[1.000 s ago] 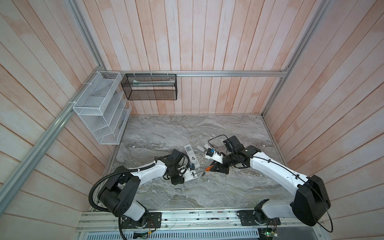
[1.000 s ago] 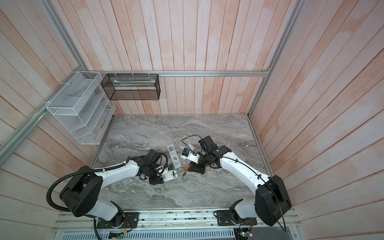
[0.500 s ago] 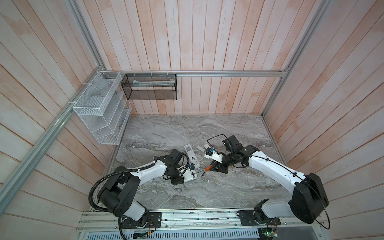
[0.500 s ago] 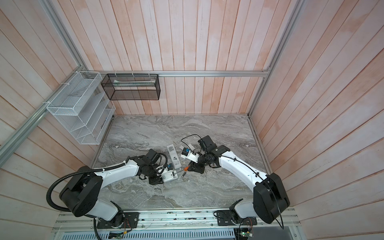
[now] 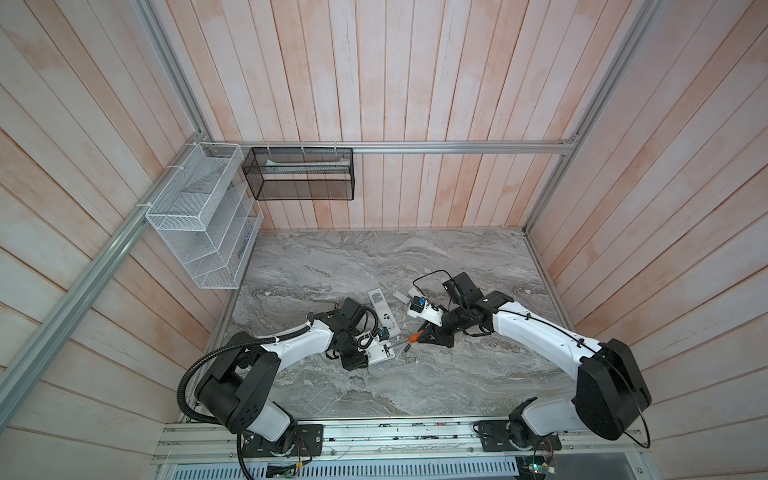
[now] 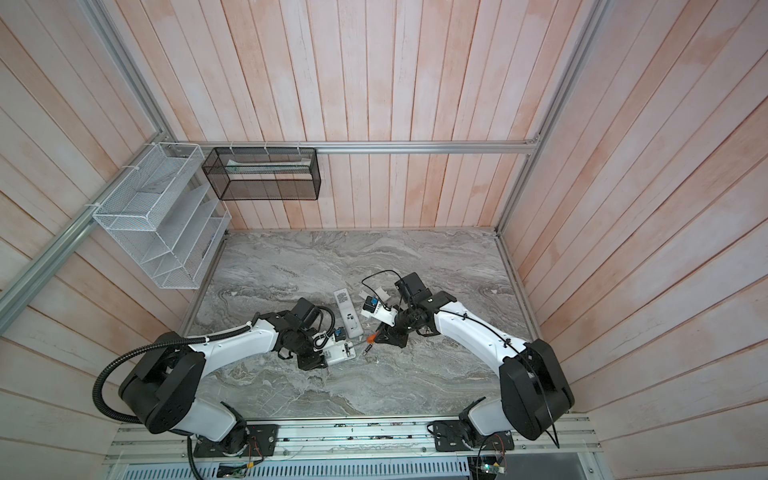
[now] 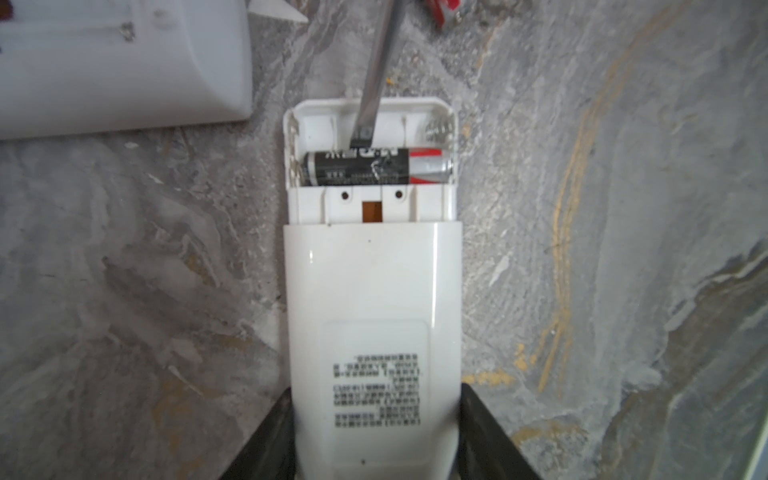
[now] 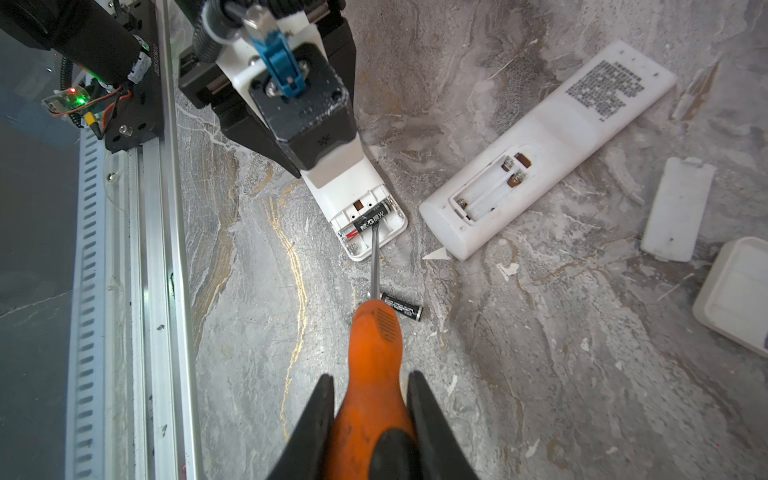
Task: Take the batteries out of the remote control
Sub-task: 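Pry the black battery out with the screwdriver while the left holds the remote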
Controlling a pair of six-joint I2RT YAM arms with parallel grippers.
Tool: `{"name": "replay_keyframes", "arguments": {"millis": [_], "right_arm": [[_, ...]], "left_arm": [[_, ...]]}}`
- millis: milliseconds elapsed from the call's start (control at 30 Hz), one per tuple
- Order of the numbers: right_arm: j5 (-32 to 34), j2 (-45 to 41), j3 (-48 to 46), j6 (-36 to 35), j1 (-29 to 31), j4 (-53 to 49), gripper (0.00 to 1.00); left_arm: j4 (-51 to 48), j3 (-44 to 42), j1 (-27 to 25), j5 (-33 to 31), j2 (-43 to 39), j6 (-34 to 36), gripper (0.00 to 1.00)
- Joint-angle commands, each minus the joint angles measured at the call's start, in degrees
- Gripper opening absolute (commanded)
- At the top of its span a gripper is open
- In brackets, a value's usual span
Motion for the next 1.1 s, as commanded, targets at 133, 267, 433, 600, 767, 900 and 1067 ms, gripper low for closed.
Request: {"name": "replay_keyframes", "arguments": {"millis": [133, 267, 433, 600, 767, 900, 1067], "right_arm": [[-2.6, 1.6, 0.2, 1.8, 0.4, -1.2, 0.0], [-1.9, -2.0, 1.1, 3.4, 0.6, -2.1, 0.0], [-7.9, -5.0, -3.3, 9.2, 0.6, 5.1, 0.0], [-7.7, -2.9, -4.3, 10.0, 0.8, 5.7, 0.0], [-5.3, -1.4, -4.0, 9.2, 0.8, 4.1, 0.0], [-3.1, -1.6, -2.1, 9.1, 0.8, 1.8, 0.0], [-1.8, -5.8, 0.6, 15.1, 0.8, -1.8, 0.0]], "left_arm": [[-1.4, 1.2, 0.1, 1.9, 0.4, 0.6, 0.36], [-1.0, 0.8, 0.1, 1.6, -0.2, 0.6, 0.36], [-1.1, 1.2, 0.1, 1.6, 0.3, 0.5, 0.36], [-1.1, 1.2, 0.1, 1.7, 0.1, 0.5, 0.36], [-1.2, 1.0, 0.1, 1.7, -0.2, 0.4, 0.36], [-1.2, 0.9, 0.1, 1.6, -0.1, 0.2, 0.36], [-1.2, 1.8, 0.1, 1.2, 0.6, -0.9, 0.44]]}}
